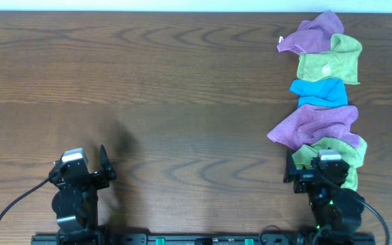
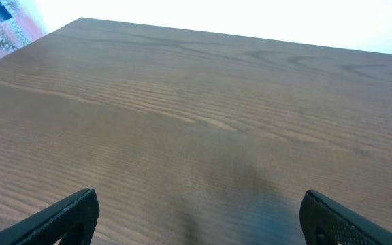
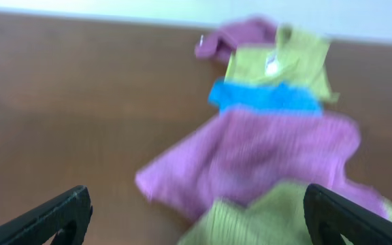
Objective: Fold the cloth
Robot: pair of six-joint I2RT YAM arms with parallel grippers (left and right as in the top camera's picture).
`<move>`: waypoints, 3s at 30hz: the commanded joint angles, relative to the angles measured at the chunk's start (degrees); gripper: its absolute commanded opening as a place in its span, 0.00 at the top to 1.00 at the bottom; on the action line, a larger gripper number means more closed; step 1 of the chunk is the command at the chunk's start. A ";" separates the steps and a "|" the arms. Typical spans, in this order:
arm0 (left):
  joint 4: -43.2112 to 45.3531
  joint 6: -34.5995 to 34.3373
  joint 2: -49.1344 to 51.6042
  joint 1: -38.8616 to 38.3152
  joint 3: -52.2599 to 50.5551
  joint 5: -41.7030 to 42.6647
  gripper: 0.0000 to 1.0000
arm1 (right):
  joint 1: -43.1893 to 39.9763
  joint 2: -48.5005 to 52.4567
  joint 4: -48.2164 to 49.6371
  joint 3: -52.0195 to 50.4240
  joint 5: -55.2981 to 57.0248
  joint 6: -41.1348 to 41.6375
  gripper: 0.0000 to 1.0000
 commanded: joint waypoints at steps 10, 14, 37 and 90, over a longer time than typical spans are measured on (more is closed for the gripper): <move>-0.42 0.37 -0.17 -0.26 -1.27 0.20 0.05 | -3.37 20.52 30.34 8.00 2.21 10.32 0.01; -0.39 0.37 -0.17 -0.26 -1.27 0.20 0.05 | -6.03 37.27 30.38 17.64 1.51 10.25 0.01; -0.42 0.37 -0.17 -0.26 -1.27 0.20 0.05 | -1.88 125.44 40.85 81.59 -6.58 2.10 0.01; -0.42 0.37 -0.17 -0.26 -1.27 0.20 0.04 | 29.27 101.66 3.96 107.34 9.66 -3.67 0.01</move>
